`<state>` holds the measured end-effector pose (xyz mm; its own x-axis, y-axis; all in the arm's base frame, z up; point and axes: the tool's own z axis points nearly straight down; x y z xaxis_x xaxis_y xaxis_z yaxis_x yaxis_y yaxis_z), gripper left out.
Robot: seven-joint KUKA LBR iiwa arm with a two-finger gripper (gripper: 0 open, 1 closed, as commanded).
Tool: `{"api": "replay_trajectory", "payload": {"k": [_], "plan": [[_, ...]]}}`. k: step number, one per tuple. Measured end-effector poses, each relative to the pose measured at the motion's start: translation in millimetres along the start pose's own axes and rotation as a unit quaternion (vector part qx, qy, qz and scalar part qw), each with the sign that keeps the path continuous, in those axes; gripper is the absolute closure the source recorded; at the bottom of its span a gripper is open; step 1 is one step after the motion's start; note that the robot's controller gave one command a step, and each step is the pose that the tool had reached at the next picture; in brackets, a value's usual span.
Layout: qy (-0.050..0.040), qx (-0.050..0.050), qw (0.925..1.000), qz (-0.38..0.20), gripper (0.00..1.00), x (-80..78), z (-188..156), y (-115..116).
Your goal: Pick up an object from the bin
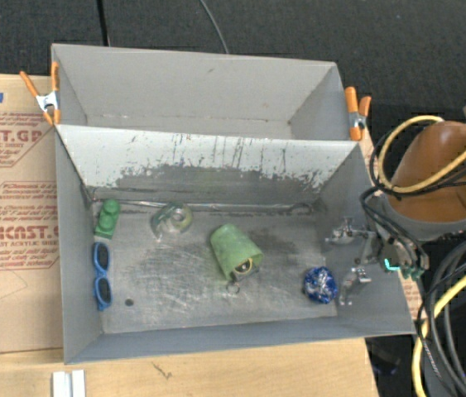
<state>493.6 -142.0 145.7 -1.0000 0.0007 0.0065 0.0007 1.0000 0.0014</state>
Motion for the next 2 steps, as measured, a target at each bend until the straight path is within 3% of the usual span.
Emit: {"api": "replay_trajectory", "payload": {"k": [1,2], "plan": [[-0.0065,0.001,0.9938,-0.111,0.0,-0.9,72.9,4.6],[-0.0086,0.002,0.9938,-0.111,1.0,-2.2,71.1,4.9]]}}
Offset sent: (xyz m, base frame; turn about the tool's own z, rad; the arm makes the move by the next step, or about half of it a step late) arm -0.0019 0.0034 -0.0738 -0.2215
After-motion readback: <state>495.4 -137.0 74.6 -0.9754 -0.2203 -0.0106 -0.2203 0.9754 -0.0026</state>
